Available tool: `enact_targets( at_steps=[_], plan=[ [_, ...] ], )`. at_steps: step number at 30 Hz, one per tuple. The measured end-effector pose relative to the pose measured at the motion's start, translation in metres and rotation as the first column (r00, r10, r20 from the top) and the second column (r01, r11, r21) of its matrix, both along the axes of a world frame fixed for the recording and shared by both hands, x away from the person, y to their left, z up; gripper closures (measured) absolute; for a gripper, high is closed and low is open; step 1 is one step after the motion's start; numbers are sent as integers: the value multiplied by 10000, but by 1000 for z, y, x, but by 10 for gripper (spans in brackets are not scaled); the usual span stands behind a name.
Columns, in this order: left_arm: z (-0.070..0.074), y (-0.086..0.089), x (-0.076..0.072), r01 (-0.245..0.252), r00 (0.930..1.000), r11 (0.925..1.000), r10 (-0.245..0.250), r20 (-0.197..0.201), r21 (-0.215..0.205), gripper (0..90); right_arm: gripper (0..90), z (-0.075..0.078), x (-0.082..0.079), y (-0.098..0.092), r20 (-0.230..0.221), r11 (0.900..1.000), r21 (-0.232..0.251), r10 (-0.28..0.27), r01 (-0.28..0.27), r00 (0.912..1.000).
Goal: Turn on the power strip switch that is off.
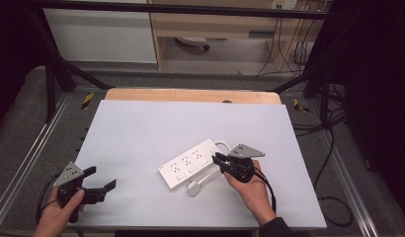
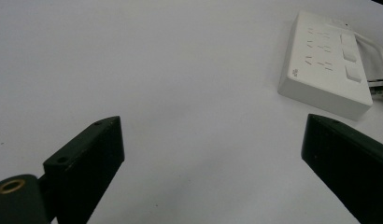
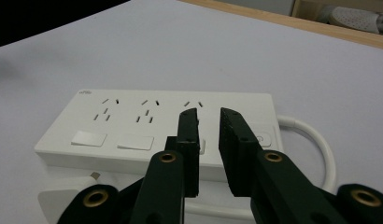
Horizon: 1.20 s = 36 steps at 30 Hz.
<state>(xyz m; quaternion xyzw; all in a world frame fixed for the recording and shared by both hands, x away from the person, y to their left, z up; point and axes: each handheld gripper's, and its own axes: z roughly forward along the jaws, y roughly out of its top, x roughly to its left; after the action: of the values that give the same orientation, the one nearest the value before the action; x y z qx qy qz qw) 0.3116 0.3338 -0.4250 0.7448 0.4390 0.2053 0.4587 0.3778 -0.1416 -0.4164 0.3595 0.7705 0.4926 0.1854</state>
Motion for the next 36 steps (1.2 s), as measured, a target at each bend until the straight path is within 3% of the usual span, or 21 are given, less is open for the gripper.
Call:
enact_targets(
  at_steps=[16, 27, 36],
  plan=[
    [0, -1, 0, 87, 10000, 9999, -87, 15, 70, 61, 879, -9, -1, 8, -161, 9989, -337, 309, -314, 9994],
    [0, -1, 0, 61, 10000, 9999, -61, -9, 92, 61, 900, -16, 7, 17, -317, 9969, -631, 441, -460, 9985],
    [-1, -1, 0, 73, 10000, 9999, -73, -16, 102, 61, 900, -20, 15, 18, -405, 9975, -593, 351, -374, 9986]
  ],
)
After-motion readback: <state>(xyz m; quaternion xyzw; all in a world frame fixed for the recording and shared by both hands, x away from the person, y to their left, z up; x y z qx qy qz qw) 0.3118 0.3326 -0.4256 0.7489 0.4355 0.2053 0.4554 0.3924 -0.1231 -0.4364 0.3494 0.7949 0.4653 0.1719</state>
